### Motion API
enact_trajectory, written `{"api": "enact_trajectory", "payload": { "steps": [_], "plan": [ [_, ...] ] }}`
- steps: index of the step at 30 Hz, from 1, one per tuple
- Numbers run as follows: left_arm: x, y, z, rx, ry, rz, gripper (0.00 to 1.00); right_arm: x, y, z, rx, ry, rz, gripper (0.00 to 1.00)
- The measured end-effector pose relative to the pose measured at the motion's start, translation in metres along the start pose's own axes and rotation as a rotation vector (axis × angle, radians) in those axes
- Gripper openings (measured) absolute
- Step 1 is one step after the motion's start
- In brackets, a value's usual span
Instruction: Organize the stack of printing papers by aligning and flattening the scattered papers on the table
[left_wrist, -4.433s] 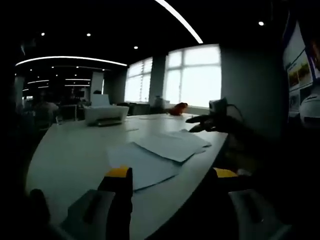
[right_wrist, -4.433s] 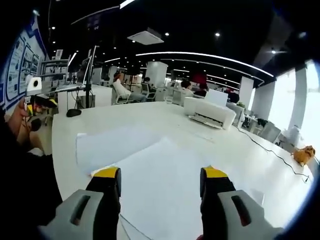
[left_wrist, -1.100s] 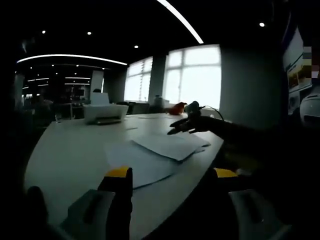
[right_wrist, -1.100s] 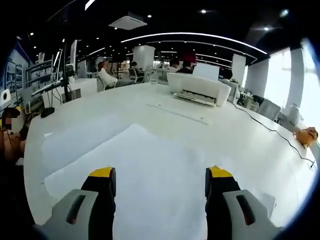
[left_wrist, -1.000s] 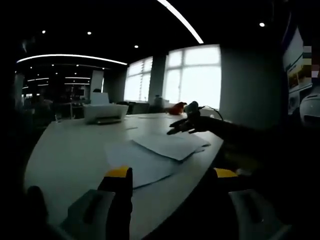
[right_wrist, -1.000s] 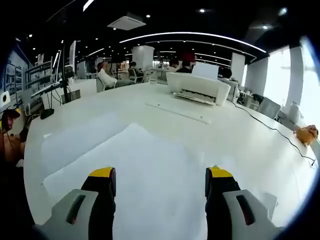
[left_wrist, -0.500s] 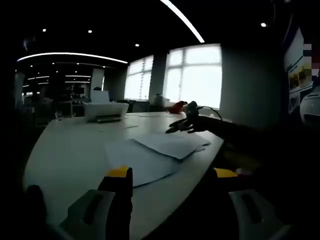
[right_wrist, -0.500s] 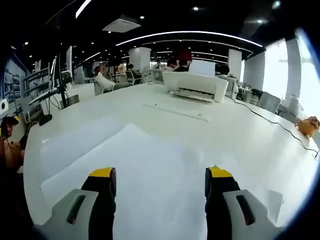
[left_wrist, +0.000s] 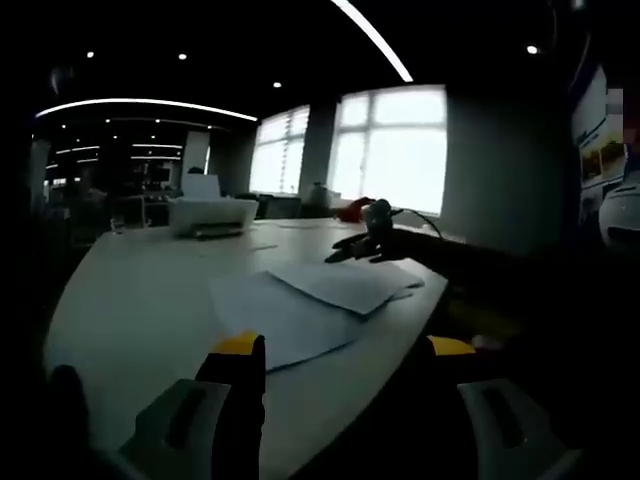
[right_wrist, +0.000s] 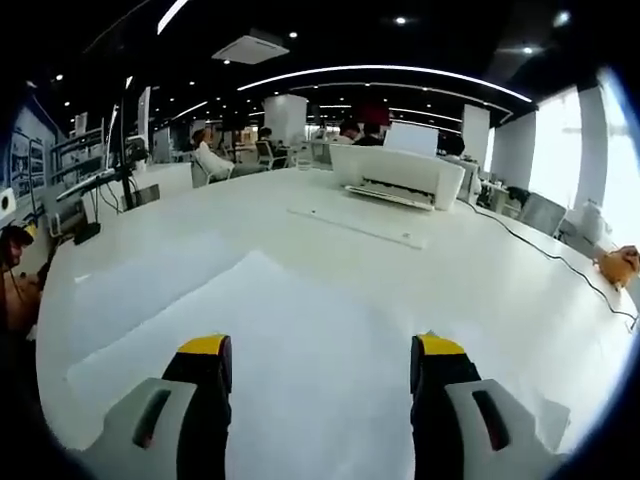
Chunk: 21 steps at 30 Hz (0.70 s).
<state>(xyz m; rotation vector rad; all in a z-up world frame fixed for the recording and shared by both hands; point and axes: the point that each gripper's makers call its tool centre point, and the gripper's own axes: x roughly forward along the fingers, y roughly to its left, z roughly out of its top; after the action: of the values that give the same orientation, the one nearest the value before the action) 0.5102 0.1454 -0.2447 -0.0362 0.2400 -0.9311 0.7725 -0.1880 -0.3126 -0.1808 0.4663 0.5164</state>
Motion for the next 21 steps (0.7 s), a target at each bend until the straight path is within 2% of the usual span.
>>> {"api": "enact_trajectory", "payload": {
  "steps": [13, 21],
  "plan": [
    [0.010, 0.014, -0.005, -0.030, 0.024, 0.010, 0.66, 0.030, -0.015, -0.008, 0.022, 0.000, -0.003, 0.67],
    [0.016, 0.023, -0.007, -0.048, 0.033, 0.017, 0.66, 0.045, -0.028, -0.006, 0.037, -0.018, -0.014, 0.68]
  ]
}}
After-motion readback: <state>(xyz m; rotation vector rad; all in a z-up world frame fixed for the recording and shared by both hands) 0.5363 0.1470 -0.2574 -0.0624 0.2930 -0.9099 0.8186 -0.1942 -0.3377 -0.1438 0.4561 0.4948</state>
